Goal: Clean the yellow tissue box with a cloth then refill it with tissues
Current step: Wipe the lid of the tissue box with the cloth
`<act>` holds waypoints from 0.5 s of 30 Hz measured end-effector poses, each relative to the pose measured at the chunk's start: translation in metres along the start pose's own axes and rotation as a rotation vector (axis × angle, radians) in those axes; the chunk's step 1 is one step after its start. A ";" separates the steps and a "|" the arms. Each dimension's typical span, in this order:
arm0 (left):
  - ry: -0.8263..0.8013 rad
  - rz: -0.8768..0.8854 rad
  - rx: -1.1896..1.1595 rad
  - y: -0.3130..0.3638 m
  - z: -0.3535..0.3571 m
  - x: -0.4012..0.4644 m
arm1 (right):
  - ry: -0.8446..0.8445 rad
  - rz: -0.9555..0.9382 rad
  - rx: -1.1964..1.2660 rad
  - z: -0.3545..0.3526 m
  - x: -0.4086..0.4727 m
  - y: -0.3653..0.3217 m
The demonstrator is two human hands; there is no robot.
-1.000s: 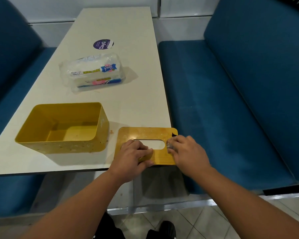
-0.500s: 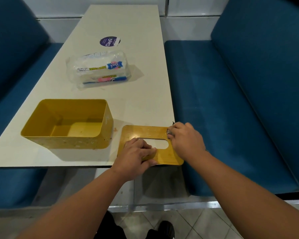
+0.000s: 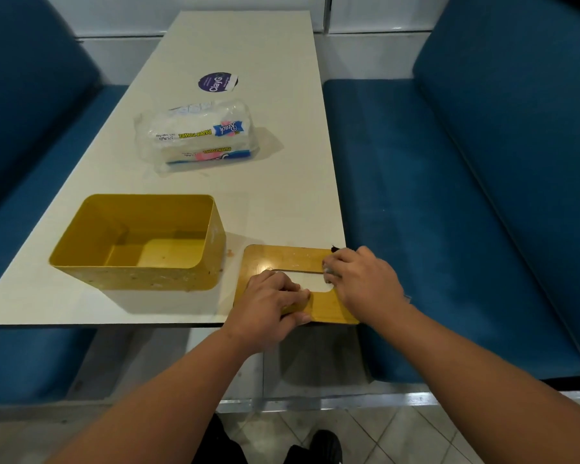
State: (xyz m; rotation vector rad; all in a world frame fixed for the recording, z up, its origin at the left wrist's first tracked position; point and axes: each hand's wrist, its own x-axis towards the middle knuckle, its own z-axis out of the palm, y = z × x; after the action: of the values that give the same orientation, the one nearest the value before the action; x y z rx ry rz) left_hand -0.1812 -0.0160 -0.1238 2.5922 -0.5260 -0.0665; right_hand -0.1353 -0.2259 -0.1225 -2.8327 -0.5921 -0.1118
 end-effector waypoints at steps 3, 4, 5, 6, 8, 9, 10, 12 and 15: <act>0.006 0.000 0.004 -0.001 0.001 0.000 | 0.036 0.149 0.027 -0.008 0.004 0.010; 0.010 -0.001 0.002 -0.001 0.001 -0.001 | 0.041 0.169 0.036 -0.009 0.003 0.008; 0.012 -0.002 0.002 -0.002 0.001 -0.001 | 0.033 0.164 0.044 -0.010 -0.001 0.004; 0.012 -0.002 0.007 -0.001 0.000 -0.001 | 0.016 0.146 0.047 -0.010 -0.006 0.000; 0.006 0.001 0.022 0.000 -0.001 0.001 | -0.030 0.131 0.041 -0.013 -0.018 -0.006; -0.004 -0.004 0.022 0.001 -0.002 0.001 | -0.067 0.159 0.041 -0.017 -0.020 -0.005; -0.015 -0.011 0.019 0.002 -0.003 0.001 | -0.107 0.207 0.049 -0.023 -0.018 -0.003; -0.049 -0.030 0.027 0.005 -0.005 0.001 | -0.143 0.314 0.108 -0.037 -0.008 0.002; -0.140 -0.045 0.086 0.010 -0.013 0.003 | -0.009 0.397 0.325 -0.062 0.004 0.004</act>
State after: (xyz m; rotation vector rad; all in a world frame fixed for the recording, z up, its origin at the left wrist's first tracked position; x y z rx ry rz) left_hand -0.1804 -0.0189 -0.1075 2.6970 -0.5313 -0.2467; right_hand -0.1315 -0.2432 -0.0631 -2.5708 -0.0337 0.0640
